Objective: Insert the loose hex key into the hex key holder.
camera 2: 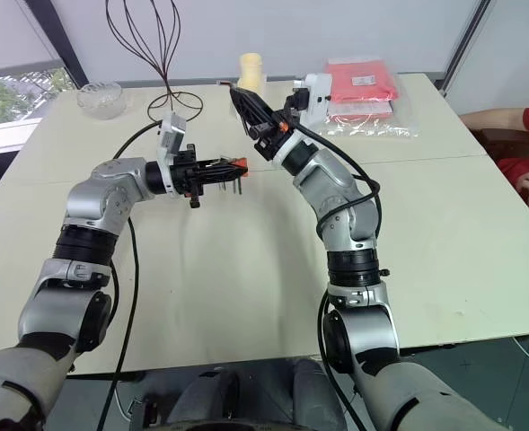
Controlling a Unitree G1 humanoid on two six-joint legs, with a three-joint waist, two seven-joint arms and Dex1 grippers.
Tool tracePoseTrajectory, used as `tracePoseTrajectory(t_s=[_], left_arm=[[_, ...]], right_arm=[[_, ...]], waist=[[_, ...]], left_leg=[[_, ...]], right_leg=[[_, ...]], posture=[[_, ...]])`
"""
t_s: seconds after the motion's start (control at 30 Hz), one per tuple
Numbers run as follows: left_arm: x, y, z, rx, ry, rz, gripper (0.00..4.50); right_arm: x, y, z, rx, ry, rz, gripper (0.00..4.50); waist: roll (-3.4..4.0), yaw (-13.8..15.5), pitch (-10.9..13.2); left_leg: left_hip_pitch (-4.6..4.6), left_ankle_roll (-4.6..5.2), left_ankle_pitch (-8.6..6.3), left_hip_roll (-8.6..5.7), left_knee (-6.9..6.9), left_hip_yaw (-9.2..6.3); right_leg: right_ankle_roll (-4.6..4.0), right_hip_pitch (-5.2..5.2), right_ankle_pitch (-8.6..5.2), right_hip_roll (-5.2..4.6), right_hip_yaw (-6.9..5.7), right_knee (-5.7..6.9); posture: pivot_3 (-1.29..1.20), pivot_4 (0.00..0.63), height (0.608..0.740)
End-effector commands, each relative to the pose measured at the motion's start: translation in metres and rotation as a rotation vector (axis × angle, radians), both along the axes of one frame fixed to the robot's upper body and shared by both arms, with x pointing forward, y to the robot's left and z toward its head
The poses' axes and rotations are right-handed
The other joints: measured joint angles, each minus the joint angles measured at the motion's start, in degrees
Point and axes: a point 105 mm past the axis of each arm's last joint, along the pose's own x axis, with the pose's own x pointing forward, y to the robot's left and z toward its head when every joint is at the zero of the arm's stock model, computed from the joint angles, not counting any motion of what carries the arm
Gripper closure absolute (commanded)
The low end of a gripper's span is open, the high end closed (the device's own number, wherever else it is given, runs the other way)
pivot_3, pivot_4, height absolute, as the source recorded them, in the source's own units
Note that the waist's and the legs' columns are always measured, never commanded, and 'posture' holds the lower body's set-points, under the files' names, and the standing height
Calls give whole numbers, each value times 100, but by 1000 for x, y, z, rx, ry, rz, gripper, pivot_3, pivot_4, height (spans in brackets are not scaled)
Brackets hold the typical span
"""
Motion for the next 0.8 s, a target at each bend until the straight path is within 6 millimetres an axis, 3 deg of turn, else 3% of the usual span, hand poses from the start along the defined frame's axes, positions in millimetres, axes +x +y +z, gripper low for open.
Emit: tracePoseTrajectory(t_s=[0.03, 0.37, 0.57, 0.8], left_arm=[[-3, -2, 25, -61, -68, -12, 4500], [-3, -4, 56, -188, -61, -17, 4500], [-3, -5, 54, -177, -64, -14, 4500], [-4, -6, 32, -97, -57, -17, 4500]], right_arm=[[-8, 3, 19, 29, -64, 18, 4424], [-8, 3, 13, 27, -53, 14, 4424], [-8, 3, 13, 30, -51, 13, 4424], [-8, 2, 15, 38, -55, 7, 4424]], waist=[[0, 1, 0], [0, -9, 0], [0, -3, 0], [0, -1, 0]], left_leg=[[0, 0, 0, 0, 0, 0], [0, 0, 0, 0, 0, -1], [0, 0, 0, 1, 0, 0], [0, 0, 0, 0, 0, 0]], right_leg=[[0, 0, 0, 0, 0, 0], [0, 0, 0, 1, 0, 1], [0, 0, 0, 1, 0, 1], [0, 0, 0, 1, 0, 1]], posture=[[0, 150, 740], [0, 150, 740], [0, 150, 740], [0, 150, 740]])
